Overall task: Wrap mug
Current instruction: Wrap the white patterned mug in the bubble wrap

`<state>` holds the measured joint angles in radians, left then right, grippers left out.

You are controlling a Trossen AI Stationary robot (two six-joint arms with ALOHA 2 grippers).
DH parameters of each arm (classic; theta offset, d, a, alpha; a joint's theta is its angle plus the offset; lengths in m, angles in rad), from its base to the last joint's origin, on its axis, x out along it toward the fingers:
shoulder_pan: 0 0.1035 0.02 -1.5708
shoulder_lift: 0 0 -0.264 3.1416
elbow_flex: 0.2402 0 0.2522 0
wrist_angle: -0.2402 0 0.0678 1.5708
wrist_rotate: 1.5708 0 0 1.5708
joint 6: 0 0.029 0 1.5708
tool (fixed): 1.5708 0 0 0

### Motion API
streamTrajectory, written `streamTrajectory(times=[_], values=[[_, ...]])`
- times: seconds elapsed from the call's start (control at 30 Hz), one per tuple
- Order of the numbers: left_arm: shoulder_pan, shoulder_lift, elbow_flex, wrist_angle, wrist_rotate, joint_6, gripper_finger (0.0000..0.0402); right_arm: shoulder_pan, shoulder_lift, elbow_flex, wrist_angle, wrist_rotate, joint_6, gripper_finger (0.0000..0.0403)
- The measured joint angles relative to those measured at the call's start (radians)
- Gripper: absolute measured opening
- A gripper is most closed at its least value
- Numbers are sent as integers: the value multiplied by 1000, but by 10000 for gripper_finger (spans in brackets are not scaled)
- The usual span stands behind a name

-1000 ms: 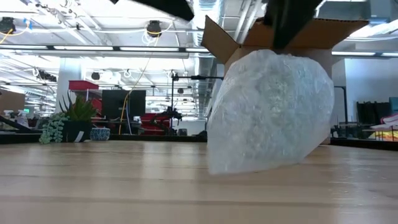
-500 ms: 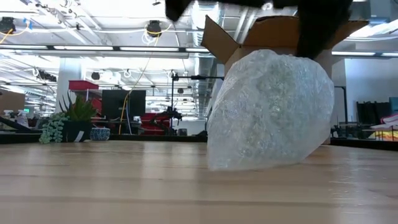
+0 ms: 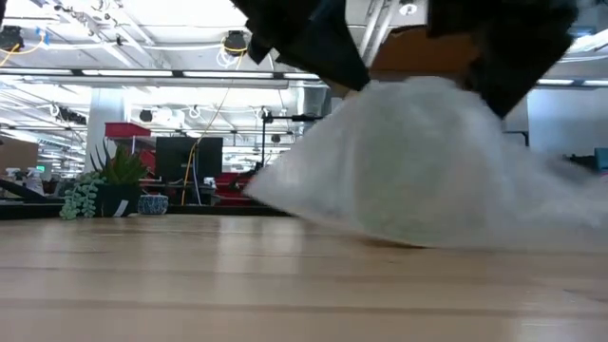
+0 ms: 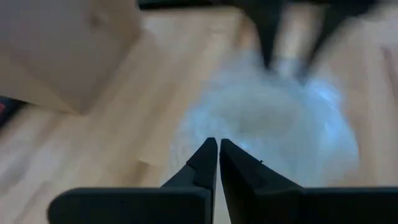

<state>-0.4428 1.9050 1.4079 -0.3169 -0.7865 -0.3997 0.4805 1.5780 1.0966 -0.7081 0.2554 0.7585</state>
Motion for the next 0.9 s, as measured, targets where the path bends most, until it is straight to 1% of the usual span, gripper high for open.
streamTrajectory(times=[0.1,0.23,0.3,0.33,0.4,0.43,0.57,0.63,0.73,0.9], values=[[7,-23,2,-15,-12,3,0,31,-20,0,-13,1,29,107],[5,-47,2,-2,-2,3,0,64,-62,2,-12,6,44,107],[1,-50,3,24,27,4,0,82,-79,2,2,38,21,107],[0,-50,3,29,60,9,0,88,-84,2,8,65,10,107],[5,-41,3,31,126,14,0,78,-87,2,20,119,-3,107],[6,-34,3,31,140,13,0,66,-86,2,24,133,-4,107],[12,-11,0,15,134,-3,0,4,-54,2,87,139,-63,107],[15,-6,1,22,123,-3,0,-25,-32,2,111,115,-101,107],[9,-6,4,26,74,12,0,-73,5,2,140,43,-134,107],[-17,-57,39,-24,-2,62,0,-127,64,9,154,-27,-163,107]])
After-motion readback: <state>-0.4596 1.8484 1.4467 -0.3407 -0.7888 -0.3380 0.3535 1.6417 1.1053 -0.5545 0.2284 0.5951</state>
